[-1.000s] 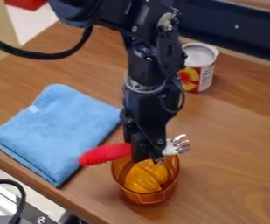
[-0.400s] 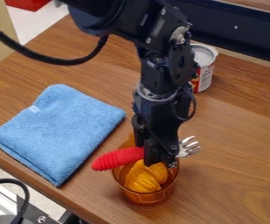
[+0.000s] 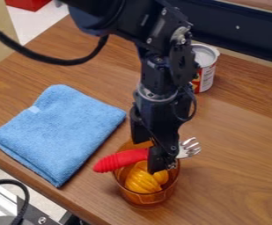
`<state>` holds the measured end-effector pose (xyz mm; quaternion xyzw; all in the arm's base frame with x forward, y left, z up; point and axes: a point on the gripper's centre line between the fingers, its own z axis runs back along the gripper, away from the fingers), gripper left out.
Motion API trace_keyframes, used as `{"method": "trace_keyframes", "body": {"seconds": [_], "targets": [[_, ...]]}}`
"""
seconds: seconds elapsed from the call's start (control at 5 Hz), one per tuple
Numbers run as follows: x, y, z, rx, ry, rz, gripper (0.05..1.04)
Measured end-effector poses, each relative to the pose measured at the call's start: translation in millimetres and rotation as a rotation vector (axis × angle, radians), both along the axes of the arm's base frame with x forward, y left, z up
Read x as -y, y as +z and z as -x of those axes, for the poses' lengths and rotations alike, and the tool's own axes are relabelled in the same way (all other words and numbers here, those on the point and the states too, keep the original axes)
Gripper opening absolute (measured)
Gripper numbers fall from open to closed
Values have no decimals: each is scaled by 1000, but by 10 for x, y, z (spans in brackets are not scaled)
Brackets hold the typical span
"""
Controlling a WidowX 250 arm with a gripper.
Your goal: Picked up the red fork and put it on the orange bowl
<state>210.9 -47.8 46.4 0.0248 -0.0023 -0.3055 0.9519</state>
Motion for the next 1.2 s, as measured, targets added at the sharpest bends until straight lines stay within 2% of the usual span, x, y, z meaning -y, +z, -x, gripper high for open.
{"method": "trace_keyframes", "body": {"seconds": [0.2, 0.6, 0.8, 1.0, 1.2], "targets": [[-16, 3, -2, -2, 7, 4, 1002], [-74, 137, 3, -4, 54, 45, 999], [-163, 344, -133, 37, 145, 91, 999], [-314, 439, -326, 109, 288, 77, 999], [-552, 354, -645, 84, 539, 71, 999]]}}
